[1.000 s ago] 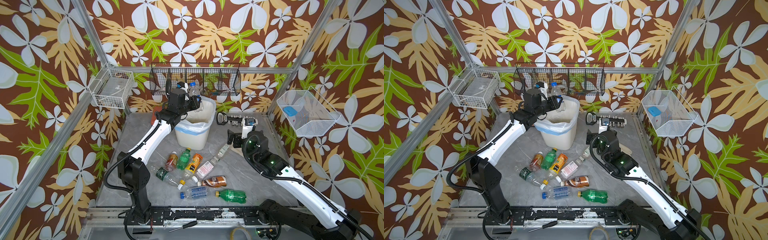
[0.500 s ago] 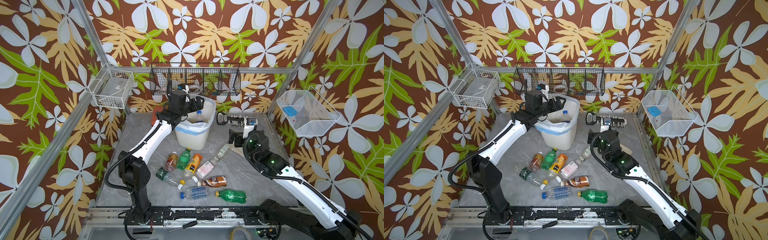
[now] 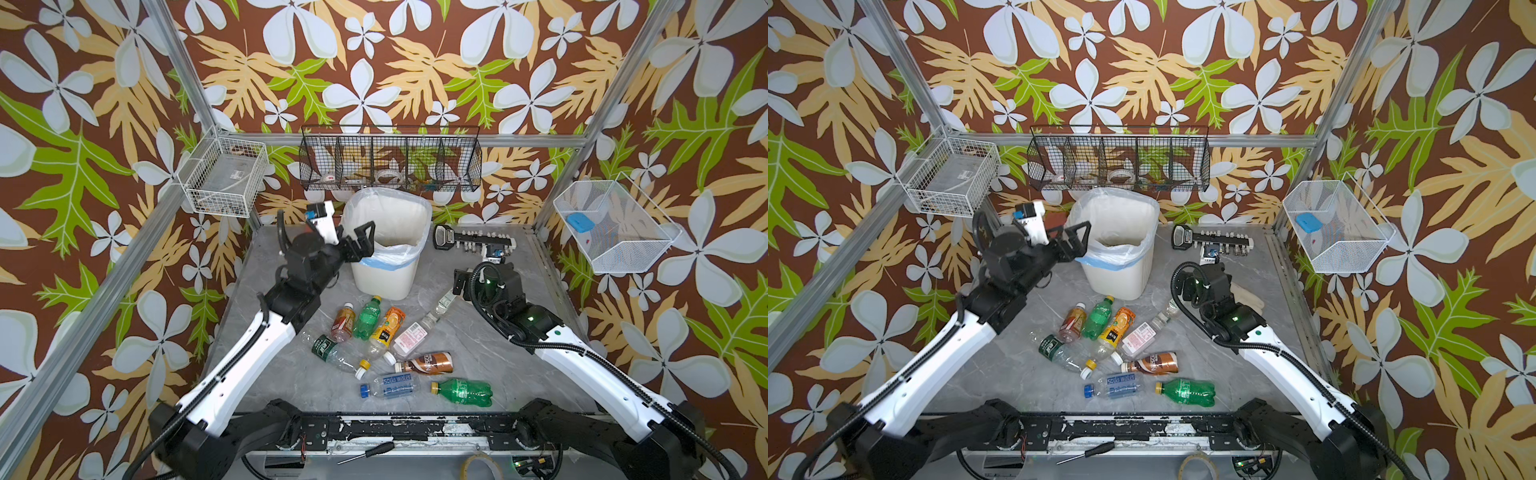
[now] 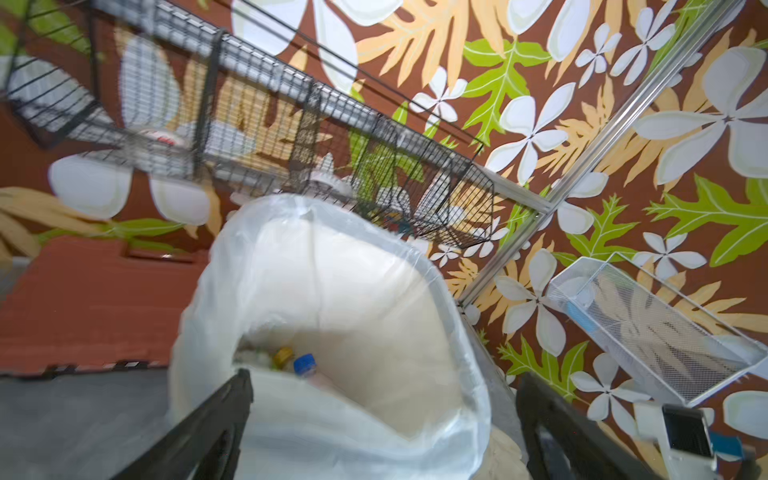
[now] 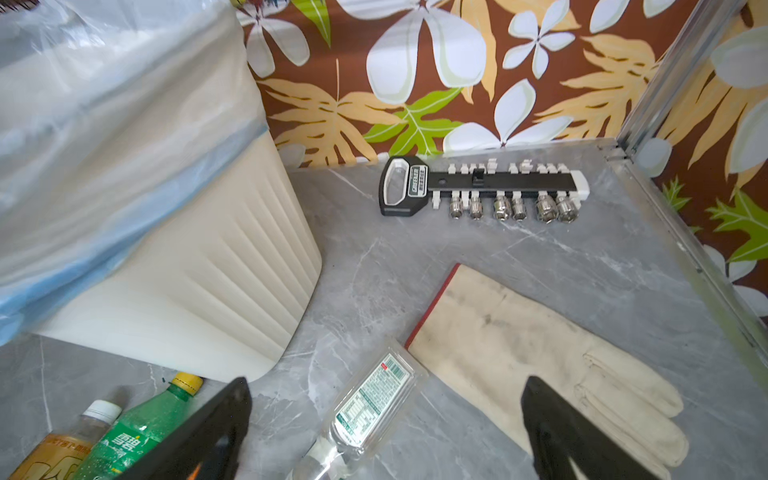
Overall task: Throw the plastic bottles in the bin
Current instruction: 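Withdraw the left gripper while the right gripper lowers onto the flat clear bottle, then grasp the flat clear bottle beside the glove with the right gripper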
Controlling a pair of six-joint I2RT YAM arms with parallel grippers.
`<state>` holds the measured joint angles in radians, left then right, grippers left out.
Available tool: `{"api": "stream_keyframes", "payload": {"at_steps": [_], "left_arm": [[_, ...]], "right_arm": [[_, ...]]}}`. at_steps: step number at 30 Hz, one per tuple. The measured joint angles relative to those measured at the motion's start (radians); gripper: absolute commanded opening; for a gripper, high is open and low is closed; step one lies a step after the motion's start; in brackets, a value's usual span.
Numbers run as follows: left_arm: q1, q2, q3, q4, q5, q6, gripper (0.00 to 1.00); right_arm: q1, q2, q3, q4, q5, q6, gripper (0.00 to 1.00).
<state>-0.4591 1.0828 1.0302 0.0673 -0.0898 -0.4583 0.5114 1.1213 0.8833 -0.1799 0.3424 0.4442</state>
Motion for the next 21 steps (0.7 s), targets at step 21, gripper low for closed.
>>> {"api": "stream_keyframes", "payload": {"at_steps": [21], "left_arm": [[0.003,-0.577,-0.447,-0.165,-0.350,0.098,1.00]], "right_arm": [[-0.003,0.345,-0.012,0.082,-0.003,0.275,0.98]]}}
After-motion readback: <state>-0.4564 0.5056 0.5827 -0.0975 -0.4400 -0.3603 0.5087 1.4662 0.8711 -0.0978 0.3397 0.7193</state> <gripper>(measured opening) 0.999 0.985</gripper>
